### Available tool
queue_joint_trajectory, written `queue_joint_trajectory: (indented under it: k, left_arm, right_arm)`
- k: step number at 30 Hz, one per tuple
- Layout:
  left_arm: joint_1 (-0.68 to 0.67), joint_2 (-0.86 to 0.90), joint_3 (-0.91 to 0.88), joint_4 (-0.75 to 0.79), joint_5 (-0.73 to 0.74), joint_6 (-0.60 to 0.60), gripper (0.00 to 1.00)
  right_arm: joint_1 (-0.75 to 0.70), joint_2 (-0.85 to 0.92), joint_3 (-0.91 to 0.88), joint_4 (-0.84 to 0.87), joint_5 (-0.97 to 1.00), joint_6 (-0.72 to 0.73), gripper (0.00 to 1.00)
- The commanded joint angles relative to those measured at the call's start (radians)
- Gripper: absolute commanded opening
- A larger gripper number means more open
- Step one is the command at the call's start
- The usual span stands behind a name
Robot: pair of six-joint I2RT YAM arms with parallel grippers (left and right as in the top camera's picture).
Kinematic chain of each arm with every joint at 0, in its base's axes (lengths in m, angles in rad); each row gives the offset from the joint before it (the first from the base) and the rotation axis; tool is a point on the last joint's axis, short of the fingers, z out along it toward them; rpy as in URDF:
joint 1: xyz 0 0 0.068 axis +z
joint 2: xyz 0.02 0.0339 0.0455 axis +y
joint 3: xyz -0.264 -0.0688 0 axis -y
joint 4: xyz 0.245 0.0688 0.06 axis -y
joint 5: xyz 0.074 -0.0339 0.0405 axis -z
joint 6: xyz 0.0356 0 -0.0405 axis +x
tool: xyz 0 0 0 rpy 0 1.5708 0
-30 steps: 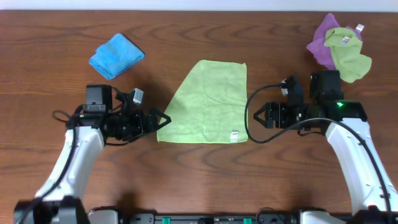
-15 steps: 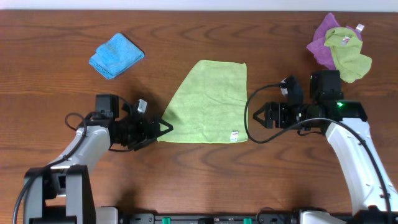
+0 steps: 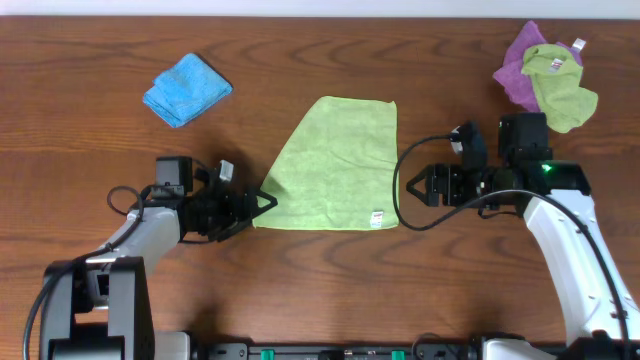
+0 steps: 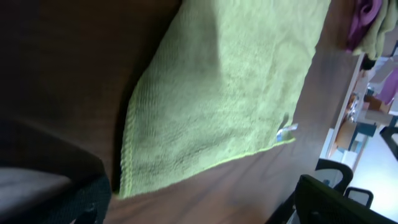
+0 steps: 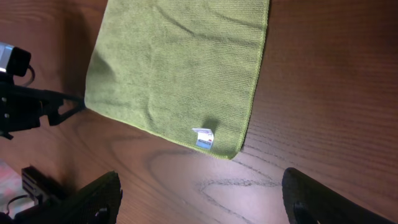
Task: Fold the cloth
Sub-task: 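Release the towel and move both grippers to its side edges, then grasp the towel's left and right edges with both grippers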
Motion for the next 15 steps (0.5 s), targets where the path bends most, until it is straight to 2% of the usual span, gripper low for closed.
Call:
queue_joint_trajectory:
  k: [1, 9, 15]
  left_arm:
    - [0.000, 0.013, -0.006, 0.020, -0.006, -0.027, 0.95]
    - [-0.020, 0.034, -0.006, 0.037, -0.036, -0.049, 0.95]
    - [-0.071, 0.078, -0.006, 0.109, -0.034, -0.117, 0.95]
  right_arm:
    - [-0.006, -0.012, -0.005, 0.000, -0.022, -0.011, 0.82]
    - [-0.006, -0.012, -0.005, 0.003, -0.021, -0.011, 0.82]
    - [-0.006, -0.012, -0.005, 0.007, -0.021, -0.011, 0.83]
